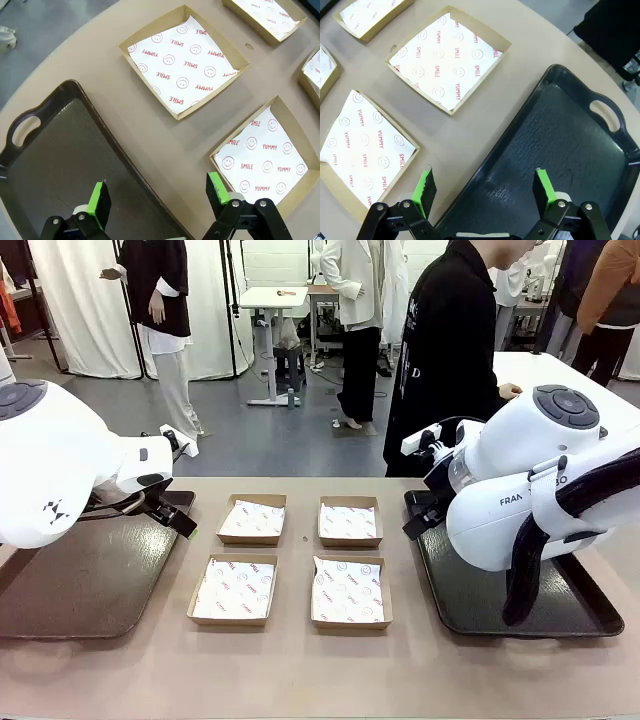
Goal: Individually package the donuts and arrange them on the tray.
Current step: Pick up one Paper togo box.
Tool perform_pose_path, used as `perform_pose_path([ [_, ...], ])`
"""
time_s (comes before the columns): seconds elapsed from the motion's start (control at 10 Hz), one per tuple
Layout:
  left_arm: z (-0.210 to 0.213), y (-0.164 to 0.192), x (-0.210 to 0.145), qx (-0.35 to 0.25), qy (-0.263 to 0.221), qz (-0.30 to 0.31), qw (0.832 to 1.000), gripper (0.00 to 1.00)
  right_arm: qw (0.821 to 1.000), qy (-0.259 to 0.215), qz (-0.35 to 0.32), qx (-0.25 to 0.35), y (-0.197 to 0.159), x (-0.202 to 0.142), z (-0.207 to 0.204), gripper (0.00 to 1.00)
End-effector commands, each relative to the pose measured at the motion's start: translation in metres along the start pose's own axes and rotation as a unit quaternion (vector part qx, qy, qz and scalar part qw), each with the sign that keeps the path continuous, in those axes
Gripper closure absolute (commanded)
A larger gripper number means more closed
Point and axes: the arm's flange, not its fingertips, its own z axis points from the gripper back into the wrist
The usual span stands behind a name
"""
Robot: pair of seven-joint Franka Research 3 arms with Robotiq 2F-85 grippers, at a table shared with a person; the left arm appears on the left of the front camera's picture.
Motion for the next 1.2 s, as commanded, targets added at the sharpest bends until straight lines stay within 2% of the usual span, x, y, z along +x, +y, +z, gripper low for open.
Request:
perform_pose_path([
  [0.0, 0.0000, -0.0001, 0.0000, 0.000, 0.000, 0.000, 1.000, 0.00, 1.000, 0.000, 0.000, 0.000, 0.0000, 0.0000, 0.0000, 0.00],
  [1.1, 0.0000, -0.0001, 0.0000, 0.000, 0.000, 0.000, 1.000, 0.00, 1.000, 0.000, 0.000, 0.000, 0.0000, 0.0000, 0.0000, 0.00],
])
